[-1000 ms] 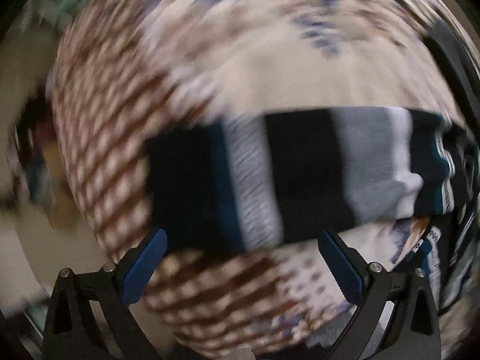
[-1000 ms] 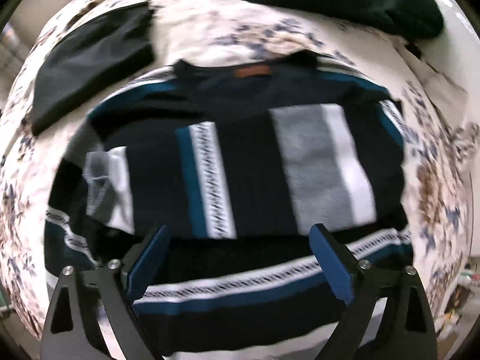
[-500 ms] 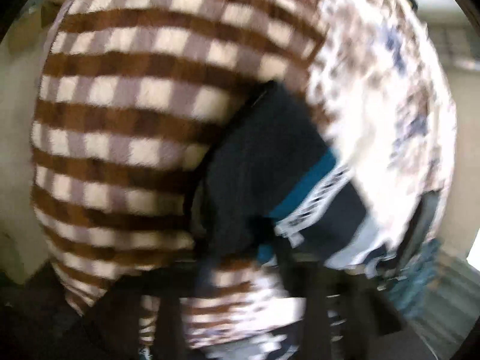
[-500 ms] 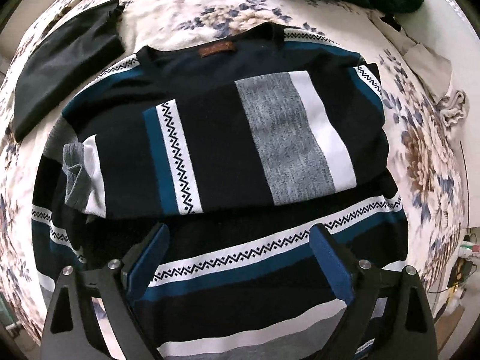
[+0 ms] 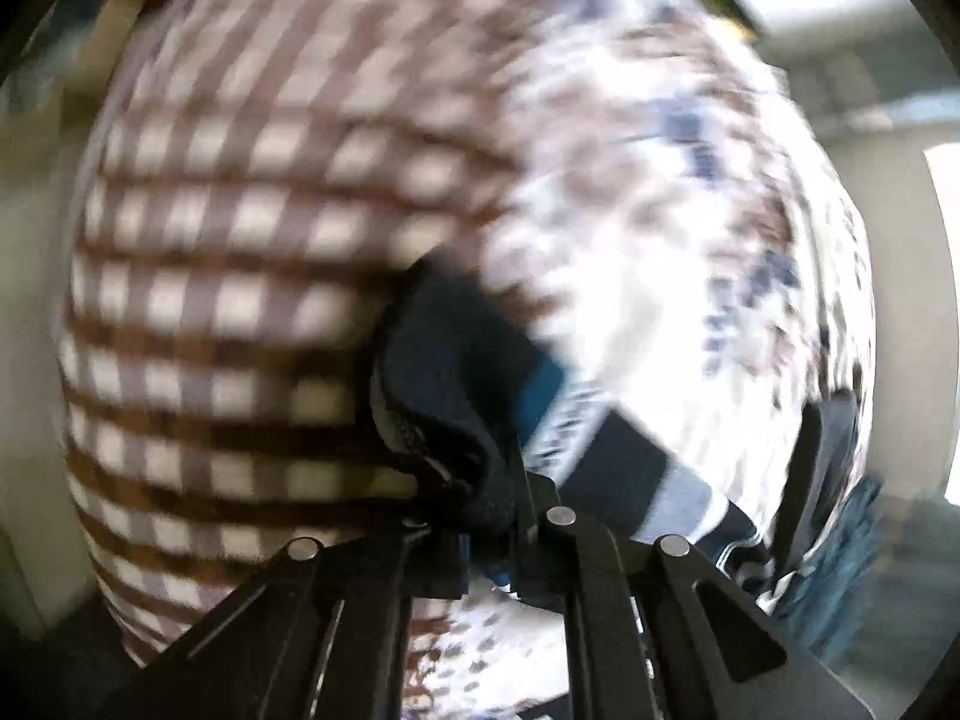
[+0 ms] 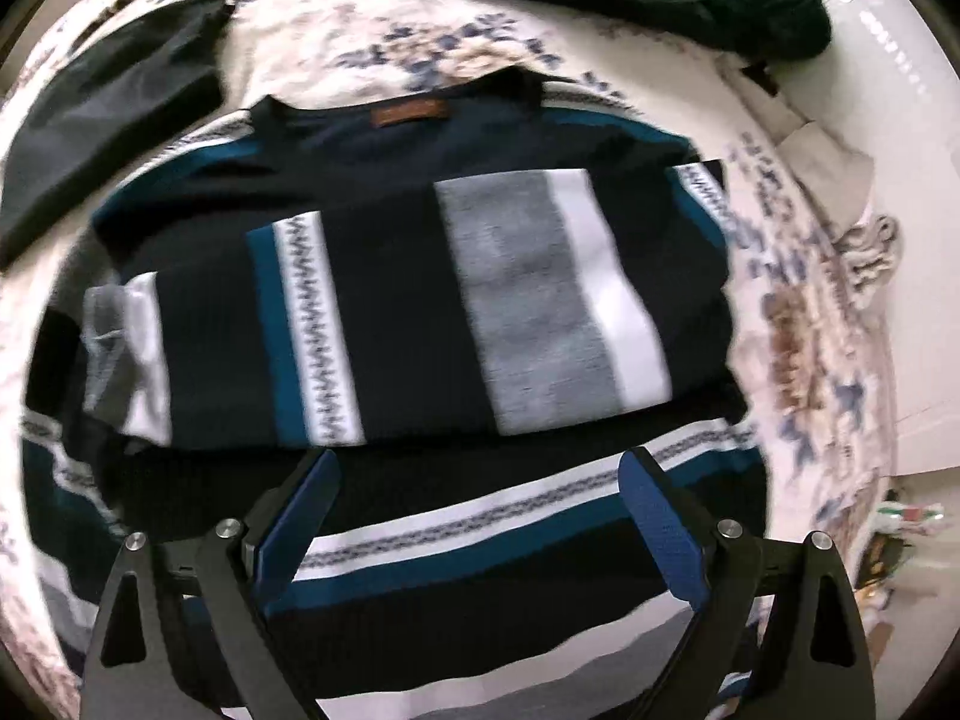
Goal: Fold small clothes
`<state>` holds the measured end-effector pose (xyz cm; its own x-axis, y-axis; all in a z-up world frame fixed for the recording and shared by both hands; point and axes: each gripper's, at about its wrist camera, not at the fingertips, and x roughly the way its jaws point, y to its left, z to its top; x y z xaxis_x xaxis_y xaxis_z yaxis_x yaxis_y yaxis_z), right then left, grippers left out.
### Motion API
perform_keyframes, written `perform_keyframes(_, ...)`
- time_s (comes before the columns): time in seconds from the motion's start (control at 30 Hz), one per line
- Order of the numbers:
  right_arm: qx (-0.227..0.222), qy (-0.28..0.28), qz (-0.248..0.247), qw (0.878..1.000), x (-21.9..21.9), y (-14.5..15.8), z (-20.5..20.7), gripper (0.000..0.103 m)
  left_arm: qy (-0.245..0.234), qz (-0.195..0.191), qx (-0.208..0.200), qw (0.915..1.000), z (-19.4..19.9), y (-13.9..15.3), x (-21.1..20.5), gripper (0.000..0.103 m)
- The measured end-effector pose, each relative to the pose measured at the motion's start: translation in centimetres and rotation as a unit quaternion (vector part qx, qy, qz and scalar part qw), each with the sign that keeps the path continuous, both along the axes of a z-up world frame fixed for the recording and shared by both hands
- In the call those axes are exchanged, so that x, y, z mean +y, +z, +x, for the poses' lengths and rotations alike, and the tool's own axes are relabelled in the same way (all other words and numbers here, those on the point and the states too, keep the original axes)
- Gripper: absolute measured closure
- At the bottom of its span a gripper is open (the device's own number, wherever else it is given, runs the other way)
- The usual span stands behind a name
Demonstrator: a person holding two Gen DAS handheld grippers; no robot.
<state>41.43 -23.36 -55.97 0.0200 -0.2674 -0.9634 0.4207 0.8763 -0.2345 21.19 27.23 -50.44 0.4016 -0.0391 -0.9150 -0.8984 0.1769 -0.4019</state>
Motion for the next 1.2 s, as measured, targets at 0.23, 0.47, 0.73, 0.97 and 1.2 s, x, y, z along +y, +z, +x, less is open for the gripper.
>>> perform_keyframes(0.23, -0.025, 0.015, 0.011, 1.000, -3.8, 0.5, -0.6, 0.007, -0.214, 0.210, -0.046, 0.9528, 9.5, 10.4, -6.4, 0.098)
perform_keyframes(0.47, -0.035, -0.025, 0.063, 0.997, -11.9, -0.3, -3.0, 0.007, -0.434, 0.258, -0.122, 0.8545, 18.7, 16.2, -25.5, 0.098)
perform_keyframes(0.73, -0.032, -0.106, 0.062, 0.992, -25.3, -1.3, -7.2, 0.007, -0.624, 0.164, -0.139, 0.7510, 22.9, 11.6, -52.2, 0.098)
perform_keyframes(0.97, -0.029, -0.151, 0.093, 0.984, -33.4, -2.2, -10.7, 0.007, -0.695, 0.121, -0.101, 0.7018, 22.1, 6.5, -62.7, 0.077)
perform_keyframes(1.2, -0.084, -0.127, 0.210, 0.966, -33.7, -0.2, -10.1, 0.007, -0.652, 0.156, -0.106, 0.7343, 20.7, 9.7, -55.9, 0.016)
